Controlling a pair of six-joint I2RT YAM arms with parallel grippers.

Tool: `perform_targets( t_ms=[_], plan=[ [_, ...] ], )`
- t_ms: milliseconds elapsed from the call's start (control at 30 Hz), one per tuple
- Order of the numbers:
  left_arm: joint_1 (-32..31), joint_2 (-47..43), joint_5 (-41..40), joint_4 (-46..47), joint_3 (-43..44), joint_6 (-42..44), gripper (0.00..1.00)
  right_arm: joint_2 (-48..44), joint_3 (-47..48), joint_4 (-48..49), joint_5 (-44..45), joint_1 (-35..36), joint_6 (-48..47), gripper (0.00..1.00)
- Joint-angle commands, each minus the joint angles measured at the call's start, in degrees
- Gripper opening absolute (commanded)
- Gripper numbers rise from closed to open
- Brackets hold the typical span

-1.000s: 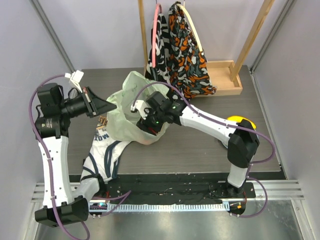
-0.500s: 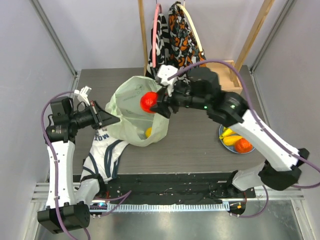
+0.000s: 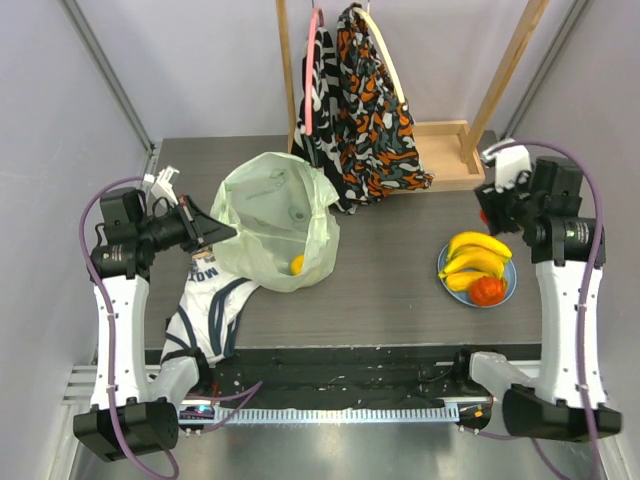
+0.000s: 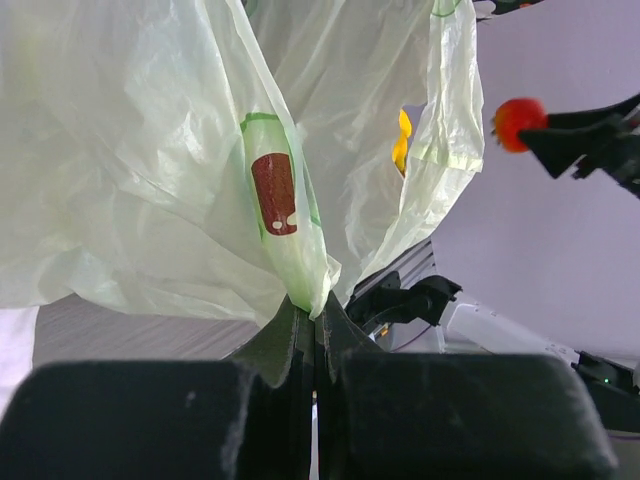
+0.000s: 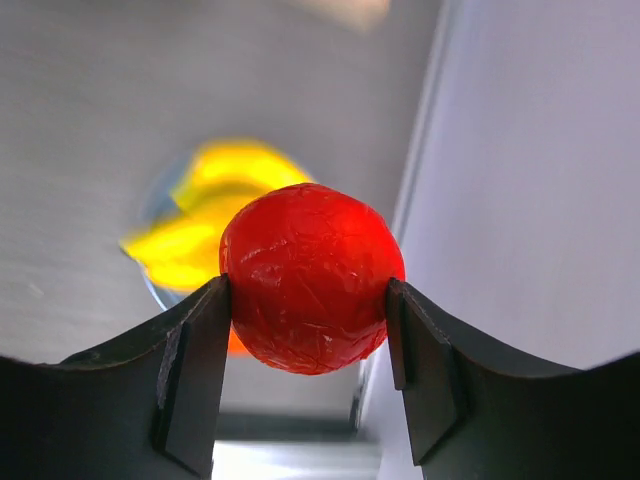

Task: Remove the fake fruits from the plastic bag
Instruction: Place the fake fruit on the plate.

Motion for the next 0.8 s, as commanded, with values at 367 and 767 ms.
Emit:
perform_targets(
  t_ms=[367, 767],
  plan=[
    [-0.04, -4.64, 0.15, 3.95, -4.35, -0.36, 0.0, 22.23, -10.08, -3.67, -5.01, -28.41, -10.87, 0.16],
    [-0.13, 3.6, 0.24, -4.65, 2.4, 7.27, 0.0, 23.12, -17.9, -0.52, -9.05, -28.5, -5.52, 0.19]
  ],
)
